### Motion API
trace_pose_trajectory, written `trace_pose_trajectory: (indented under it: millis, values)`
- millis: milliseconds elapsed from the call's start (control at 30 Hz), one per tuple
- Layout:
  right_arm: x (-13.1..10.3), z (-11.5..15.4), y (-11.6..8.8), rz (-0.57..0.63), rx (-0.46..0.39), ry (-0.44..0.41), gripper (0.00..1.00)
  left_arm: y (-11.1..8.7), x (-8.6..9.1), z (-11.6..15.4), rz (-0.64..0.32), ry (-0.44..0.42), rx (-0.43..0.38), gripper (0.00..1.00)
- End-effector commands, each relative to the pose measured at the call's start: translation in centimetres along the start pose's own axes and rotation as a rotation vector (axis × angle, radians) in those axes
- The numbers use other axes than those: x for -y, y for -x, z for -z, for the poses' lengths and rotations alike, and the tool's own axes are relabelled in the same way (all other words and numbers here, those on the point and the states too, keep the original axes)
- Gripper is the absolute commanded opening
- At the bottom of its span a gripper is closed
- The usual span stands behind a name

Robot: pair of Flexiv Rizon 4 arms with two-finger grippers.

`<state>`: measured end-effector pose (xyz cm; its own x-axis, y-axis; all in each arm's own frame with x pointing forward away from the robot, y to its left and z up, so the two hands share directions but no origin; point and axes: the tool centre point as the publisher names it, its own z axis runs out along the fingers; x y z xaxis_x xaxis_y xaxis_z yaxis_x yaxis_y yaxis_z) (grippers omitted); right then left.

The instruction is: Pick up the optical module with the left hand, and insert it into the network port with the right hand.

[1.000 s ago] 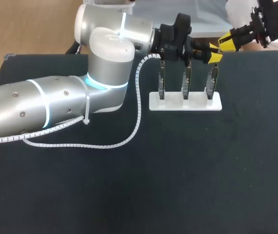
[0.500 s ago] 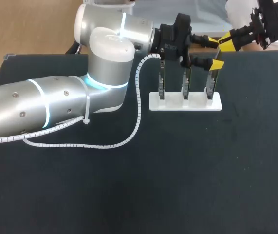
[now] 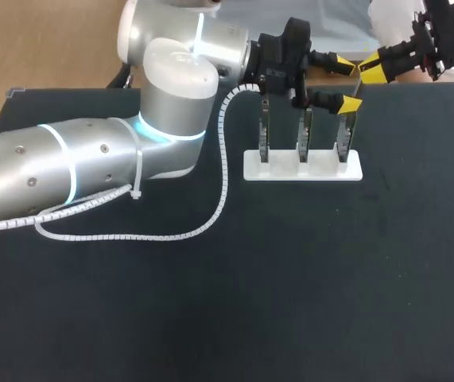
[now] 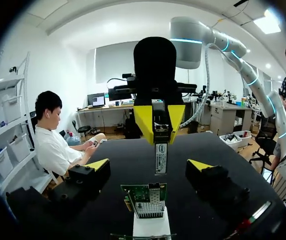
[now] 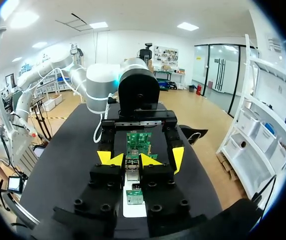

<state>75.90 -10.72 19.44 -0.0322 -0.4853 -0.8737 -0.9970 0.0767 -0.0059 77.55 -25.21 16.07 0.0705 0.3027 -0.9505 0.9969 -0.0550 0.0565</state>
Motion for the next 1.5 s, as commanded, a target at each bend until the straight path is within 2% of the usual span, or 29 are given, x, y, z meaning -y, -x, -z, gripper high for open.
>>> trace_pose_trajectory:
  millis: [33, 500, 733, 1500]
  values:
    - [-0.4, 0.1, 0.1, 0.003, -0.002, -0.010, 0.00, 0.6, 0.7, 1.0, 0.010, -0.015, -0.095, 1.00]
    - [-0.1, 0.0, 0.1, 0.004, 0.000, -0.006, 0.00, -1.7, 1.8, 2.1, 0.106, 0.007, -0.189, 1.00]
    - [0.1, 0.1, 0.0, 0.001, 0.000, -0.008, 0.00, -1.4, 1.3, 1.3, 0.080, -0.009, -0.238, 1.00]
    - [0.3, 0.2, -0.2, -0.003, 0.001, -0.008, 0.00, -1.9, 1.2, 1.0, 0.102, -0.029, -0.287, 1.00]
